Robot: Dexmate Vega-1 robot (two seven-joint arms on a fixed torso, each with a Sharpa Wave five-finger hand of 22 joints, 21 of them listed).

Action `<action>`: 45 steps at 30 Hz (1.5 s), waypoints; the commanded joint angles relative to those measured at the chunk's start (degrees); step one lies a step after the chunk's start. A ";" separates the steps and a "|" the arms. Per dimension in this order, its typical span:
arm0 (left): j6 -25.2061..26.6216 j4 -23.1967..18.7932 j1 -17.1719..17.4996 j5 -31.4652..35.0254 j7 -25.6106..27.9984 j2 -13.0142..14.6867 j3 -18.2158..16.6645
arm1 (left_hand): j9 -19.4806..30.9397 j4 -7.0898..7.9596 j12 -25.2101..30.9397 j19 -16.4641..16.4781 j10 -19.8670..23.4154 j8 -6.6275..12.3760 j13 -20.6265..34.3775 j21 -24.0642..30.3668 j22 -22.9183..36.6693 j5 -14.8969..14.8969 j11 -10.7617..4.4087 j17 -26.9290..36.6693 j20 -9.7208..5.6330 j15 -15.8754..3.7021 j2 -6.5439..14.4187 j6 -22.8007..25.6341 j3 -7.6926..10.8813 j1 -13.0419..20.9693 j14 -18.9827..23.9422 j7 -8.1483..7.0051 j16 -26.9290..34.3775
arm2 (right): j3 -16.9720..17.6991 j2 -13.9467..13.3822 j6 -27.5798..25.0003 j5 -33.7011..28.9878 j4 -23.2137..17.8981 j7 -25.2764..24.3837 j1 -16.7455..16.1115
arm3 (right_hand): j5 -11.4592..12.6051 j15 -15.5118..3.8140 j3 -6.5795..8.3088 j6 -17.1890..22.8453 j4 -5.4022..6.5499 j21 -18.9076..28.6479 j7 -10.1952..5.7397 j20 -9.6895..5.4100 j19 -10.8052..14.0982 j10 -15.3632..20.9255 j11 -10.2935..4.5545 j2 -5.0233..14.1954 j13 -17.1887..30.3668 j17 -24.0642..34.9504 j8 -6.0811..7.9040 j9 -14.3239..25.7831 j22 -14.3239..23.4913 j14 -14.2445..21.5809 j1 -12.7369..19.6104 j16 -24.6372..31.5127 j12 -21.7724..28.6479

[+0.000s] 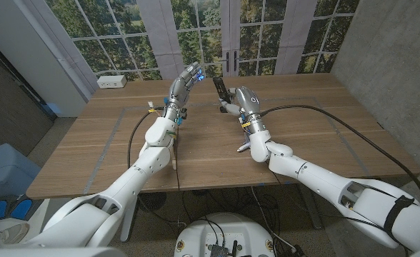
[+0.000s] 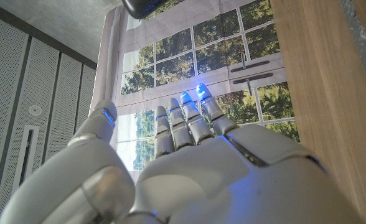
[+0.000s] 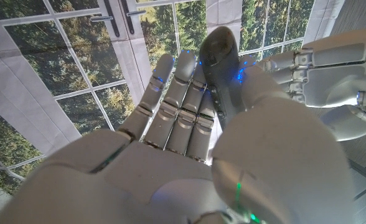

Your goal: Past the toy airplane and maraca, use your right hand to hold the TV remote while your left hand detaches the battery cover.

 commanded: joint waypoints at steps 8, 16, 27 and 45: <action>-3.33 0.85 0.57 -1.29 -4.65 0.99 -0.53 | -0.09 0.14 -0.07 -1.90 -4.79 -0.36 -0.28 -1.80 -0.04 -0.15 -0.19 -0.29 -0.19 -2.00 -0.30 -0.19 -0.91 -1.09 -4.68 -1.38 -0.30 | 2.80 -5.05 -12.64 0.00 -12.96 15.45 -3.74 | 0.37 -3.36 2.55 -0.16 1.69 0.54 -0.51 -2.52 -0.38 1.59 -1.68 4.86 0.32 0.19 0.00 0.13 -0.01 0.23 4.43 -0.28 -0.35; -4.39 0.79 0.71 -1.16 -5.47 1.63 -0.84 | -0.19 -0.32 -0.14 -3.20 -10.90 -0.99 -0.61 -3.77 -0.06 -0.11 -1.54 -0.64 -0.40 -1.78 -0.07 -3.21 -1.53 -1.16 -9.79 -3.27 -0.37 | 3.68 -6.73 -18.59 -0.01 -18.11 22.11 -4.85 | 0.35 -3.36 2.59 -0.29 1.74 0.71 -0.55 -2.56 -0.61 1.50 -1.70 4.93 0.41 0.31 -0.07 0.15 -0.02 0.30 4.34 -0.32 -0.58; -5.90 1.78 0.39 -2.85 -7.56 1.41 -1.61 | -0.26 -0.37 0.21 -3.19 -12.84 -1.22 -0.72 -4.72 -0.08 -0.16 -2.52 -0.73 -0.68 -2.04 -0.69 -5.55 -2.41 -1.58 -12.61 -3.90 -0.35 | 4.54 -8.33 -24.52 0.42 -21.99 28.27 -5.58 | 0.33 -3.30 2.60 -0.39 1.76 1.01 -0.46 -2.47 -0.83 1.53 -1.67 4.96 0.48 0.46 -0.15 0.19 -0.03 0.32 4.23 -0.35 -0.87; -6.82 3.05 0.30 -4.54 -6.72 -0.28 -3.11 | -0.56 2.46 0.02 -7.57 -18.83 -1.15 -1.05 -9.38 -0.22 0.89 -2.56 -0.56 -0.50 -2.24 6.67 -12.06 -1.47 -5.86 -18.83 -1.42 -0.28 | 3.35 -9.34 -37.25 -0.35 -26.09 38.04 -3.89 | 0.40 -3.31 2.56 -0.59 1.65 1.46 -0.24 -2.25 -1.18 1.37 -1.44 5.08 0.91 0.52 -0.29 0.25 -0.05 0.35 4.31 -0.36 -1.21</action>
